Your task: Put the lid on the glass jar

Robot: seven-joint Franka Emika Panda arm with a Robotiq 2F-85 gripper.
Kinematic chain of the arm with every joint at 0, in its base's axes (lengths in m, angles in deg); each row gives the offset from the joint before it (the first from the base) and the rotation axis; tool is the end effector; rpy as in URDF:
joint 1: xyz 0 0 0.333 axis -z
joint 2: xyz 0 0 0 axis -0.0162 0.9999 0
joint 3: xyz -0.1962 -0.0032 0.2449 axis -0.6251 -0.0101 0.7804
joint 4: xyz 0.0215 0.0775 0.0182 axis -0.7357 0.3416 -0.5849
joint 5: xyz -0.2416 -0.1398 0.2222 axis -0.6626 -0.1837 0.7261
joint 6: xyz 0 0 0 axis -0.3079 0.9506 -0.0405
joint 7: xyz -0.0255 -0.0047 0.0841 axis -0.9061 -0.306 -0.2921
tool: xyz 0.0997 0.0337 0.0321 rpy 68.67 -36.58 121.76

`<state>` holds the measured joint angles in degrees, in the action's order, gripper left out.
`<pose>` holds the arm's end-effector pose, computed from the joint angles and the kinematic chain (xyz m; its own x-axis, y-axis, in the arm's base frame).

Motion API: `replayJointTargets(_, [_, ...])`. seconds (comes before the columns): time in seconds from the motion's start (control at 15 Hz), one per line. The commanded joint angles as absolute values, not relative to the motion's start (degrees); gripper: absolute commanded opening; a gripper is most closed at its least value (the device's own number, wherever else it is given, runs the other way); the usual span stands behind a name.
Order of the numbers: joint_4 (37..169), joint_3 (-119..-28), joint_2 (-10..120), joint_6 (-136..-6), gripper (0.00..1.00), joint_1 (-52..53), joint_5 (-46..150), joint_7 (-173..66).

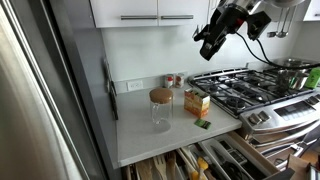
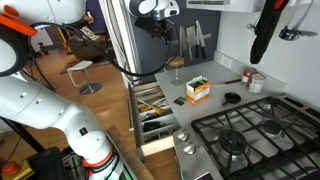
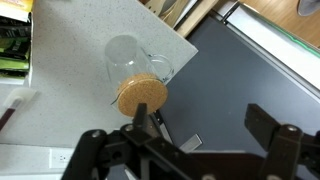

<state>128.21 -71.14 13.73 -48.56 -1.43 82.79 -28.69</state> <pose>0.4126 0.0328 0.6531 0.8873 0.1466 0.4373 0.3176 -0.8817 -0.3489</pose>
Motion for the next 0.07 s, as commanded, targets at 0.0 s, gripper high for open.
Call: replayJointTargets(0.0, [128.22,-72.20,13.70,-48.66,1.00,-2.79,82.19,-29.11])
